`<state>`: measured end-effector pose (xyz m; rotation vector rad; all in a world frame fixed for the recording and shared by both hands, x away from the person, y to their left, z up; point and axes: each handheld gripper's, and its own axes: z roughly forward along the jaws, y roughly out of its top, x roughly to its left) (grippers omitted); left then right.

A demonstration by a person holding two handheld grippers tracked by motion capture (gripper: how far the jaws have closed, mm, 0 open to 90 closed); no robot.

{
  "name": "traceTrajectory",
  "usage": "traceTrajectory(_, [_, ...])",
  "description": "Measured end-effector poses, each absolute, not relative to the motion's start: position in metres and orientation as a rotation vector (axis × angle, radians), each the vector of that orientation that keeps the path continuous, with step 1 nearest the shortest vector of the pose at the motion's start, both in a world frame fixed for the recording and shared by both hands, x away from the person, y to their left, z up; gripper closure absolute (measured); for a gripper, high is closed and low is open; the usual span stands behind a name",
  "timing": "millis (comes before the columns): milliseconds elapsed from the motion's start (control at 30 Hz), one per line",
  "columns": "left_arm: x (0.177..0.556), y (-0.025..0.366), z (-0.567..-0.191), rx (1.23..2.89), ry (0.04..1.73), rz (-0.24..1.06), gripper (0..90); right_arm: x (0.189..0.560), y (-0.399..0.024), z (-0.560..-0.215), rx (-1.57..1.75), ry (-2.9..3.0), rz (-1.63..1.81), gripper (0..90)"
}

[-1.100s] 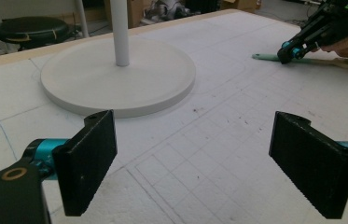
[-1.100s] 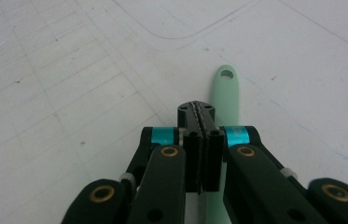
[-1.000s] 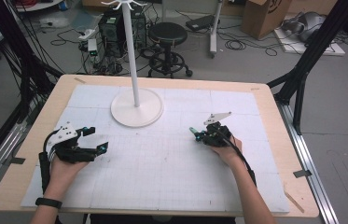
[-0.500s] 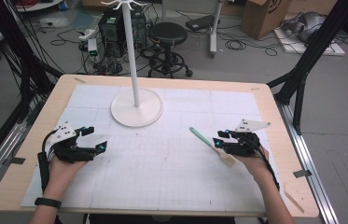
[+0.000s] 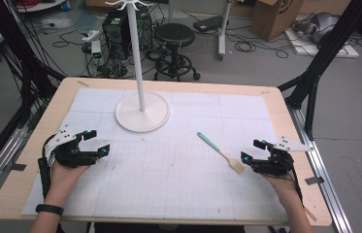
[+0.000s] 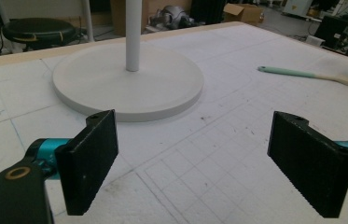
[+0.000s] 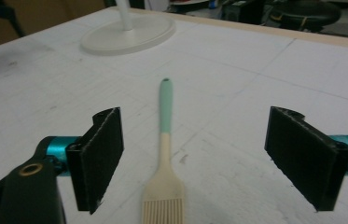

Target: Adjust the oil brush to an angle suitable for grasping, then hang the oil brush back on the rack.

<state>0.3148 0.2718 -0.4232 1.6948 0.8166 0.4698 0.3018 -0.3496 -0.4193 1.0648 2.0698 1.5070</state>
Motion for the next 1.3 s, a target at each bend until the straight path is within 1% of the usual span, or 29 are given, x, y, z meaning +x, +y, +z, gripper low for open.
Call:
traceTrajectory(167, [0.314,0.272,-0.423,1.688,0.818,0.484,16.7,0.303,-0.357,-0.420,1.110,2.031,1.524,14.3])
traceTrajectory(667, [0.315,0.272,-0.423,1.689,0.818,0.484,16.7,0.302,-0.354,-0.418,1.103,2.023,1.512,14.1])
traceTrajectory(867, [0.313,0.270,-0.422,1.695,0.808,0.495,16.7,0.310,-0.350,-0.413,1.088,2.061,1.493,14.2])
traceTrajectory(1133, [0.310,0.269,-0.421,1.710,0.804,0.495,16.7,0.331,-0.331,-0.412,1.072,2.150,1.416,14.8])
traceTrajectory(1267, [0.310,0.269,-0.421,1.714,0.805,0.491,16.7,0.340,-0.319,-0.413,1.060,2.203,1.345,18.1])
traceTrajectory(1300, [0.310,0.269,-0.421,1.715,0.804,0.493,16.7,0.344,-0.314,-0.414,1.053,2.235,1.324,23.4])
